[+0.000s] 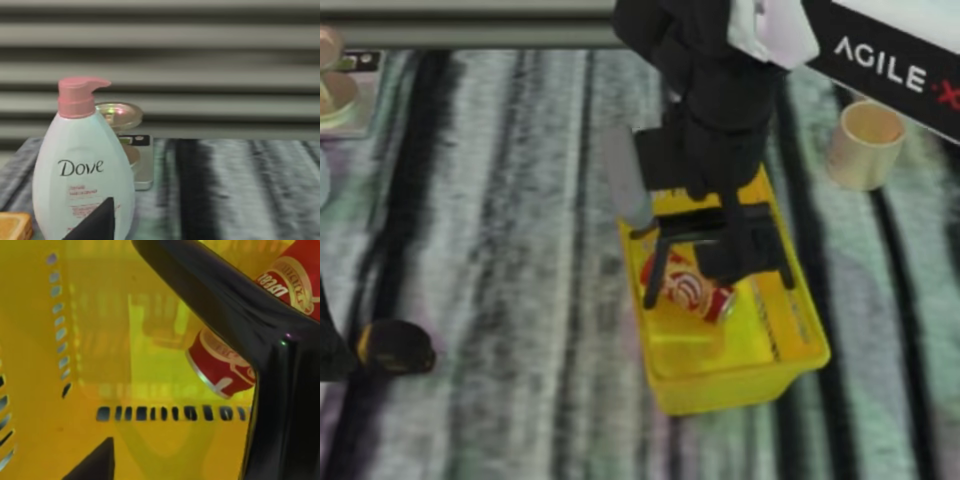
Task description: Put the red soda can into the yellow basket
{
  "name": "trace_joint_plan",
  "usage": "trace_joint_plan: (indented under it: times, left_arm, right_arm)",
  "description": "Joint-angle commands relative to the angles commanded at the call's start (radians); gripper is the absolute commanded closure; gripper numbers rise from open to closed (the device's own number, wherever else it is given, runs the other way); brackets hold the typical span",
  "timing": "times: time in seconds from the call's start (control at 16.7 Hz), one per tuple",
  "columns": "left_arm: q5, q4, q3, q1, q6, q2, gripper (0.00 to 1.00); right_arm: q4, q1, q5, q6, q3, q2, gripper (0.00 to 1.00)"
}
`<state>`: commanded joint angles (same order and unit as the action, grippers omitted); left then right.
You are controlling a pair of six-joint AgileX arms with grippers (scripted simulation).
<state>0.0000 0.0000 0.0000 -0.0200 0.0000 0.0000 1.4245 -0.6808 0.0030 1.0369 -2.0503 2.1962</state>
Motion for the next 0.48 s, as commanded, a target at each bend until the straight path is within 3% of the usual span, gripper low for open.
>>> trace_joint_plan:
  times: [0.48]
  left_arm:
    - [0.000,0.000,0.000,0.000,0.000,0.000,0.00]
  right_arm:
    - [-0.067,-0.003,0.000,-0.001,0.072,-0.004,0.00]
